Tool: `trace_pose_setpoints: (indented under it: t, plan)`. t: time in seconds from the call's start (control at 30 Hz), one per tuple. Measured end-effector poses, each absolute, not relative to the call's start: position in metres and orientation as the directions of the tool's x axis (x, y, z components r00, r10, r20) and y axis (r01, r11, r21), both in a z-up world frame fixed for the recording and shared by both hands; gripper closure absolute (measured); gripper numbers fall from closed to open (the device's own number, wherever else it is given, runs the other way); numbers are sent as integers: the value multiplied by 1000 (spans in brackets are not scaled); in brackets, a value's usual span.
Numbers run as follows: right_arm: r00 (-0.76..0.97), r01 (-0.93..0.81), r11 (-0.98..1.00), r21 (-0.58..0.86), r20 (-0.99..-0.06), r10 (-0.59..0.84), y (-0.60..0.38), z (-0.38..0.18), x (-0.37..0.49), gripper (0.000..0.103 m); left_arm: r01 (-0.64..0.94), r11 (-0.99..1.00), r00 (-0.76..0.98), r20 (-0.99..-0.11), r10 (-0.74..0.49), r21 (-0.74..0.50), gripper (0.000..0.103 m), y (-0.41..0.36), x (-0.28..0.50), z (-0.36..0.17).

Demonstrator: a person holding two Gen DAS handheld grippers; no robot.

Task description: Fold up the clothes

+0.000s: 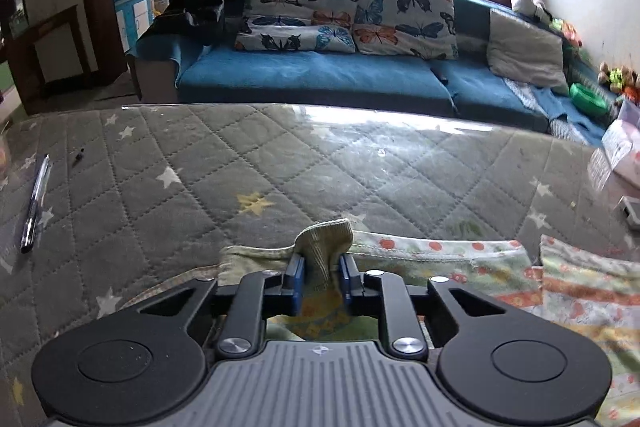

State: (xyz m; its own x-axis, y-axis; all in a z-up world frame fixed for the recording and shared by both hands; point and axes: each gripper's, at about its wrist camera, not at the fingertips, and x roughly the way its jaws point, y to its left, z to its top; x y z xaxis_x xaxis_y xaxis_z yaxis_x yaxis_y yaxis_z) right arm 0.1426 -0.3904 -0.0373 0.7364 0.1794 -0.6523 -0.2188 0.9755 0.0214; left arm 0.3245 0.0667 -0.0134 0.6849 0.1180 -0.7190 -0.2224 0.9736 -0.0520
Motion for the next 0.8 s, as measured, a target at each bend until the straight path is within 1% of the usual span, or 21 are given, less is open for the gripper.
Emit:
trace_pose_setpoints:
  t: [0.17,0.4,0.8]
  plan:
    - [736,-219,976,21,-652,179,-390,-37,143,0,-230,970,713,-692,116,-74,90,75,306,1]
    - [737,-218,976,19,-652,178,-390,-38,142,0,-261,958,753,-646,124,-121,90,100,265,26]
    - [734,-219,976,13,-657,173,-389,-37,142,0,-338,931,800,-564,205,-140,91,154,164,54]
